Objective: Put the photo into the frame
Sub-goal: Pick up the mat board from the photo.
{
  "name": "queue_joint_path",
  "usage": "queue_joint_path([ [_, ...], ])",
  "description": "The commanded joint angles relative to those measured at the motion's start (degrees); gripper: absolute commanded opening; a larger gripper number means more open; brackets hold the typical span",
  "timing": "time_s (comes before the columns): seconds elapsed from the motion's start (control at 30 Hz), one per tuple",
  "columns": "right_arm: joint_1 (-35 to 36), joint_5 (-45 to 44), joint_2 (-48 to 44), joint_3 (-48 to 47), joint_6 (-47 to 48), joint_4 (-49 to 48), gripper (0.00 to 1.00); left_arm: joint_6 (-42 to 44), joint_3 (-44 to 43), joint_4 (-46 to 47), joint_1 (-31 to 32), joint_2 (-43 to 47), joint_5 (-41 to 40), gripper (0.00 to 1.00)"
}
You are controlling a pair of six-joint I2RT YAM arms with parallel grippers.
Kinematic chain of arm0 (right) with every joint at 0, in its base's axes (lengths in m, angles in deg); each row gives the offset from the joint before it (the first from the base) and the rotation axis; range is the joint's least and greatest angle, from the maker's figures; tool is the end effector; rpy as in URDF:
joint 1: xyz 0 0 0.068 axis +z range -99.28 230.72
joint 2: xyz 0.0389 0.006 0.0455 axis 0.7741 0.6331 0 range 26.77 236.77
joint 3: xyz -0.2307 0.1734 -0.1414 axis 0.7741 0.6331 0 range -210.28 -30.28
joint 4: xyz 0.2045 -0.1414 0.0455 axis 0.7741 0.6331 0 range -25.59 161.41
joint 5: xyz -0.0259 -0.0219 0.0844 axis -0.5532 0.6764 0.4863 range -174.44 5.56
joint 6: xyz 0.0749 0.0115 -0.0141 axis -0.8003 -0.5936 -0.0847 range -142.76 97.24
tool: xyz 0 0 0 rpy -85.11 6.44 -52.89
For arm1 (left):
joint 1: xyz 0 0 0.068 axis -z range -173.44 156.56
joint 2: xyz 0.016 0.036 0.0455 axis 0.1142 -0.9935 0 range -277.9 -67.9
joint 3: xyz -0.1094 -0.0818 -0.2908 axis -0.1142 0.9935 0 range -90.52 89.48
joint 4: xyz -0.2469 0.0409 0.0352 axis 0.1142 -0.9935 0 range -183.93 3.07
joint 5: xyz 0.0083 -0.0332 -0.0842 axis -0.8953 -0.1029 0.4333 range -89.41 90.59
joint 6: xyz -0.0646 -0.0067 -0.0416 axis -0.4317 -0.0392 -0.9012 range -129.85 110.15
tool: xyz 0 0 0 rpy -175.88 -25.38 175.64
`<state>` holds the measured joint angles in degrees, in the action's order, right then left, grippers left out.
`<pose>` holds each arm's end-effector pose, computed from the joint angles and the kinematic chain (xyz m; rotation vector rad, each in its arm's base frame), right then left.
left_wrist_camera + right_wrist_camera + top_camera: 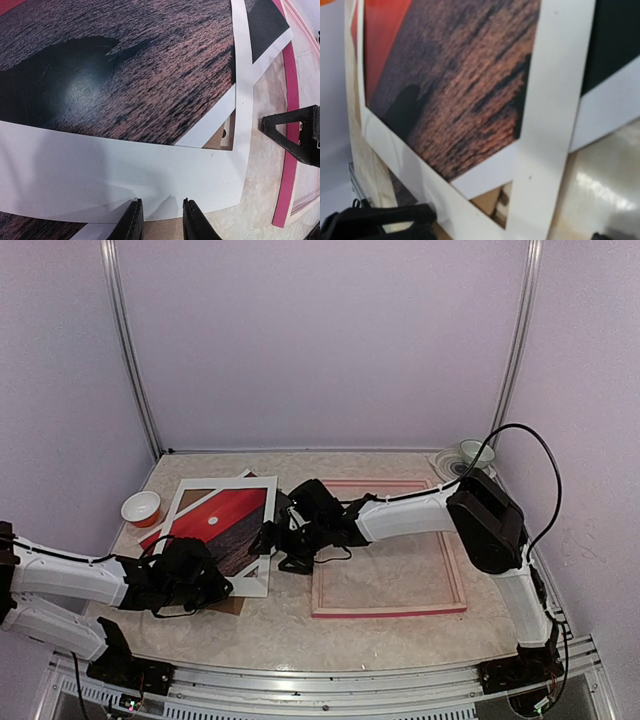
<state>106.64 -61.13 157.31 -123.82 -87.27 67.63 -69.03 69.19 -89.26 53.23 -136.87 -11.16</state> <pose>0.2873 0.4708 0.1715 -0.0555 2.7245 1.3703 0.1436 -0.1326 0.1617 -0.3654 2.4929 -0.5551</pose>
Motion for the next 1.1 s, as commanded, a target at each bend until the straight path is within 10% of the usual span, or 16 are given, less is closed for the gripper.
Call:
queue_joint_path([
  [0.0,0.8,-0.4,2.5,-2.7,-1.6,1.6,0.96,-0.2,1.3,3.1,0.3,-1.6,1.1,0.29],
  [0.67,0.8,3.6,6.4,-5.0,-4.8,-3.9,0.95,-0.3,2.5,4.9,1.2,-3.1,1.0,0.29],
  [1.07,0.4,6.5,1.8,2.4,-4.5,-11.2,0.71,0.0,2.7,5.1,1.2,-2.2,0.8,0.29],
])
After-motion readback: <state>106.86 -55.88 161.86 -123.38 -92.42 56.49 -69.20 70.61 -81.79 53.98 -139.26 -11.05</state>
